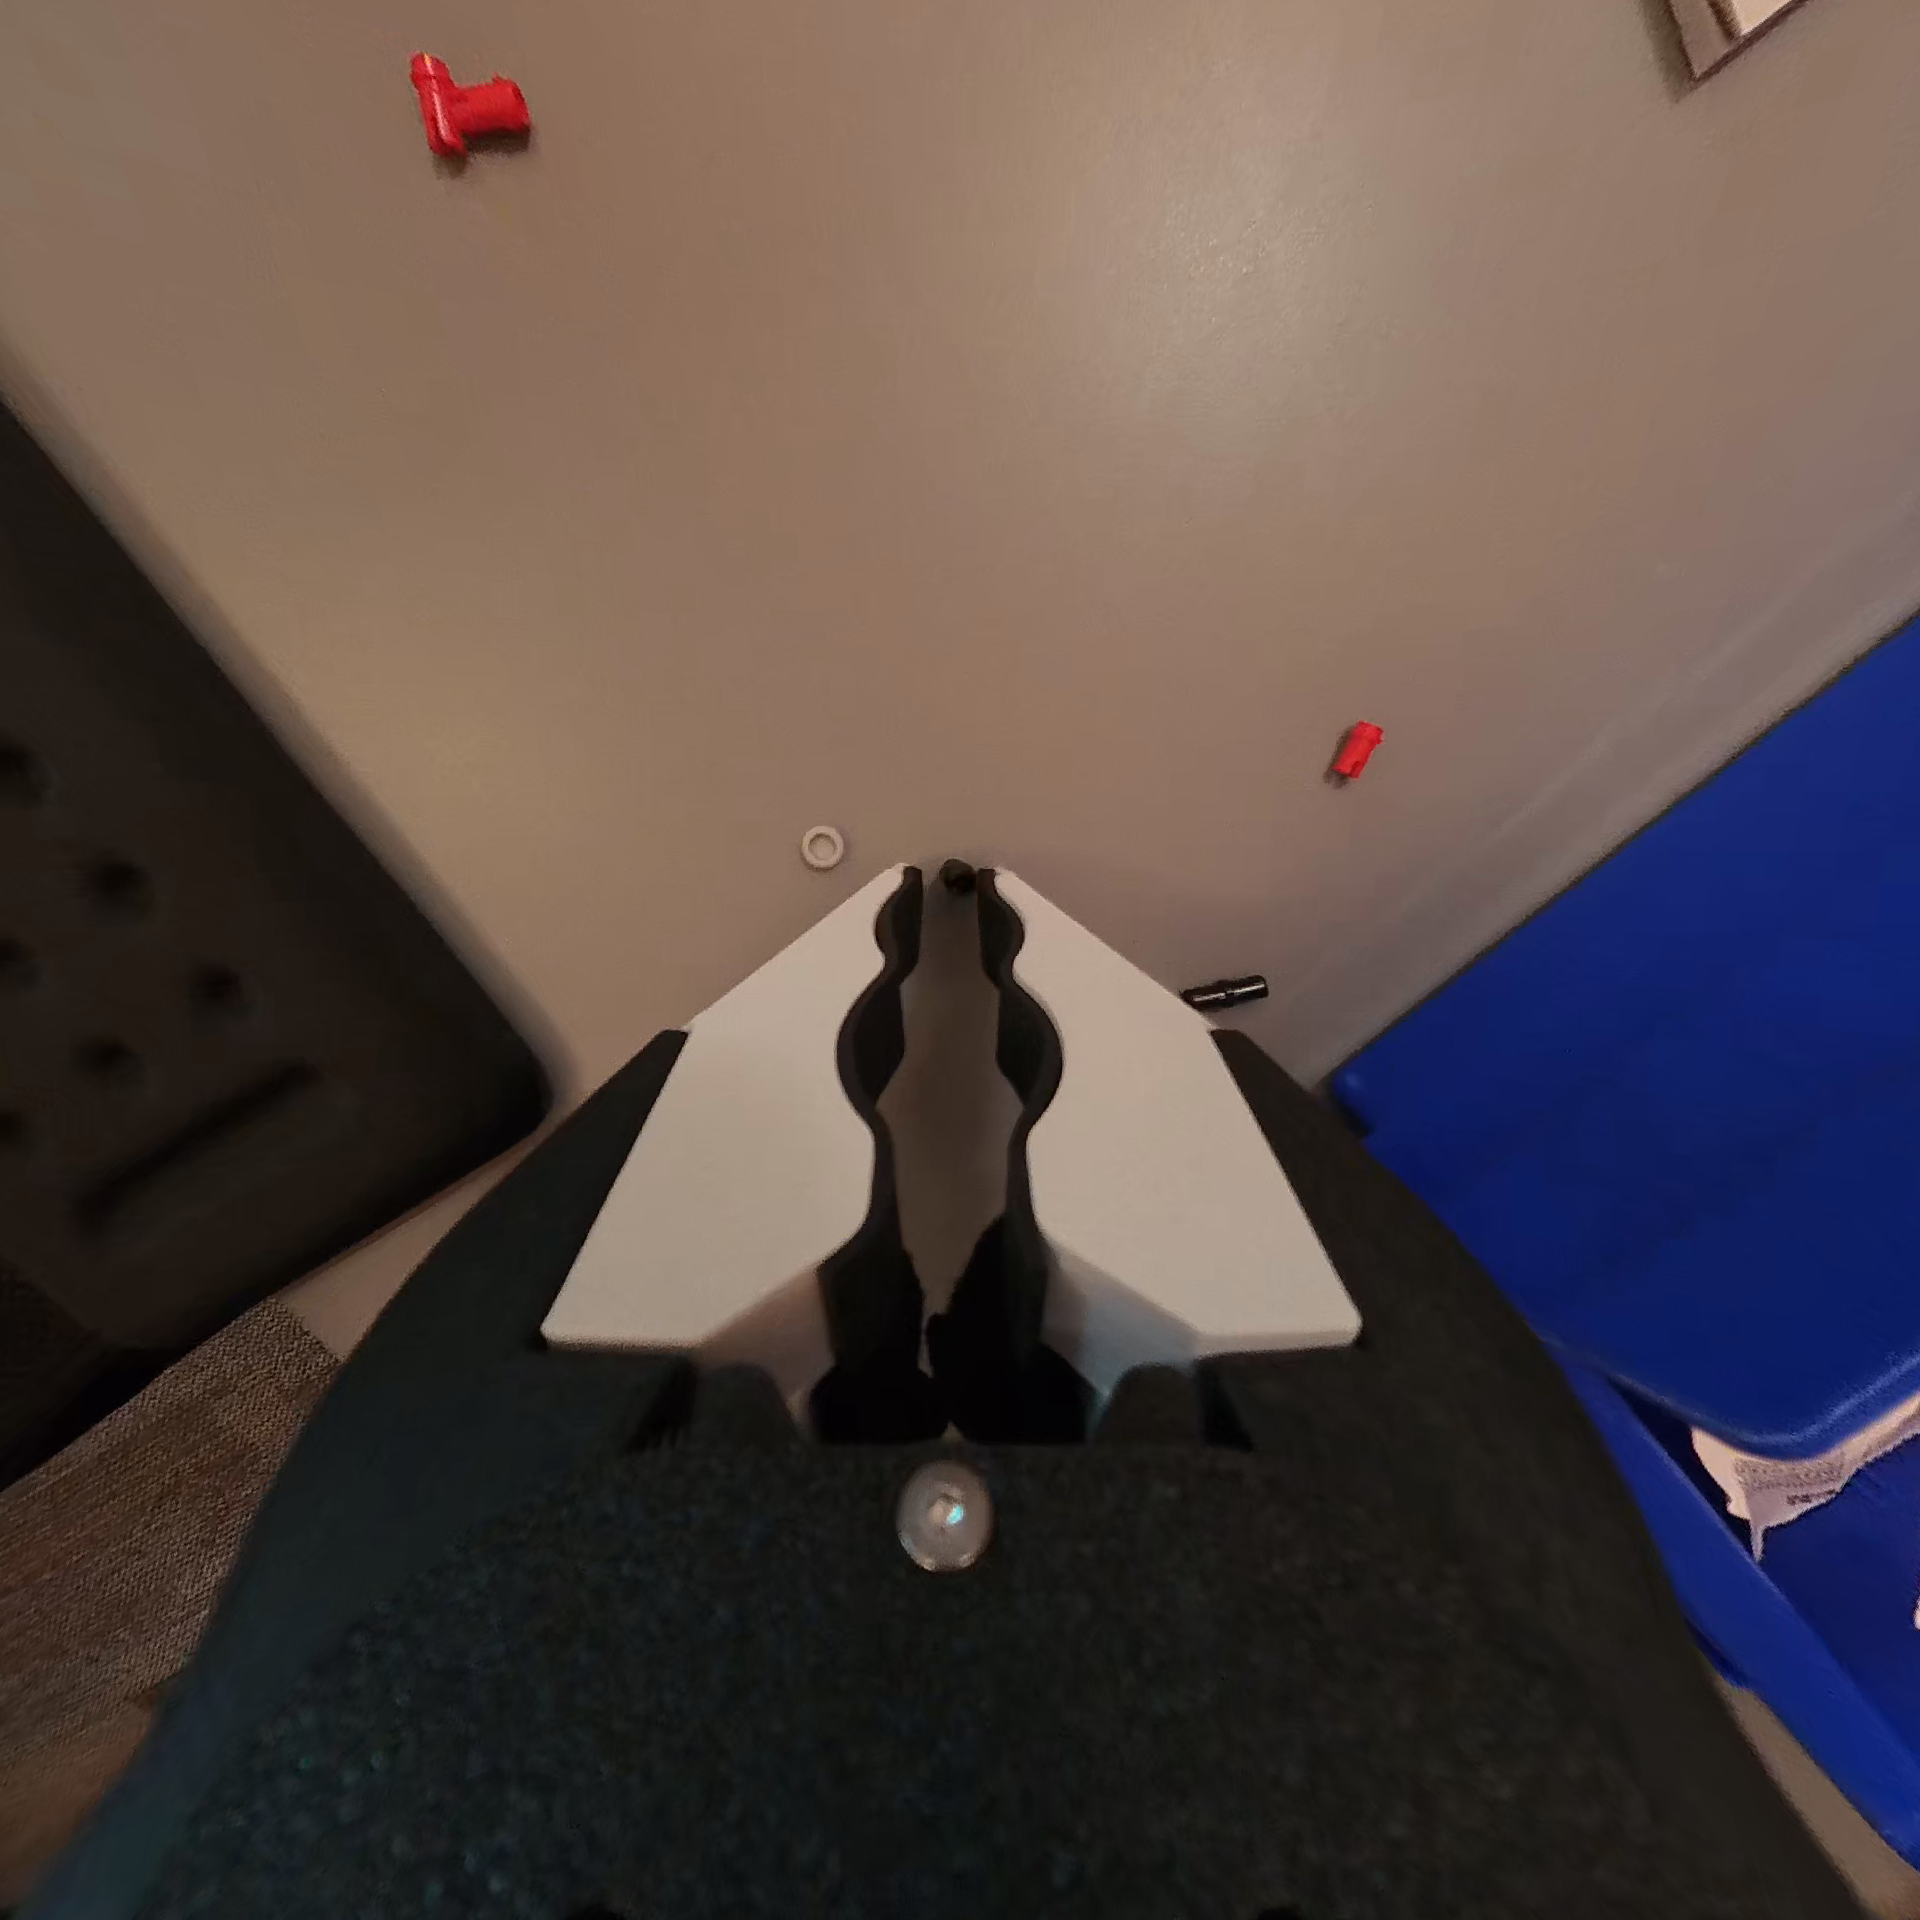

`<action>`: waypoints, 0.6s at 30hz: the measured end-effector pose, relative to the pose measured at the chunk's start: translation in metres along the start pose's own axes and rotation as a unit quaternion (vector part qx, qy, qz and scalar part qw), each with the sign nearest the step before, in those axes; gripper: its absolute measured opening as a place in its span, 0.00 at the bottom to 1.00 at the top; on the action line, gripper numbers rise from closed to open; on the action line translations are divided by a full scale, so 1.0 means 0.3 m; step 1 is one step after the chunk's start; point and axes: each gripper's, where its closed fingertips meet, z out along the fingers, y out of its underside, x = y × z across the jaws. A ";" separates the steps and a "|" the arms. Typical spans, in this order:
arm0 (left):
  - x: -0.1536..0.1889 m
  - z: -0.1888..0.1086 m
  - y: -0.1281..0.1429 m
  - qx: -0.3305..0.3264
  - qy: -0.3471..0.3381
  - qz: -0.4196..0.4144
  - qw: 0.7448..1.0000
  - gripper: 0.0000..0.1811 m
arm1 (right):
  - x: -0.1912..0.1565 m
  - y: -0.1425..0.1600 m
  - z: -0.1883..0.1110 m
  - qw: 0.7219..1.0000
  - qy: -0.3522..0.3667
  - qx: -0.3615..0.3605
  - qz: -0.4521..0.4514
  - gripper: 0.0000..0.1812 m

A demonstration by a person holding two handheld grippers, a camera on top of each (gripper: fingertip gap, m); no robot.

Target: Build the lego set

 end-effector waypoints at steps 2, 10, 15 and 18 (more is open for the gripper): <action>0.000 -0.001 -0.001 0.001 0.000 0.001 1.000 0.04 | 0.001 0.004 0.003 1.000 -0.001 -0.002 0.002 0.04; 0.000 -0.001 0.000 0.000 0.001 0.000 1.000 0.04 | 0.004 0.002 -0.002 1.000 0.005 -0.001 -0.004 0.03; 0.000 -0.001 0.001 0.000 0.001 0.001 1.000 0.04 | 0.005 0.001 0.002 1.000 0.002 -0.001 -0.003 0.03; 0.000 -0.002 0.000 0.001 0.001 0.000 1.000 0.04 | 0.006 -0.006 0.000 1.000 0.004 0.003 -0.006 0.02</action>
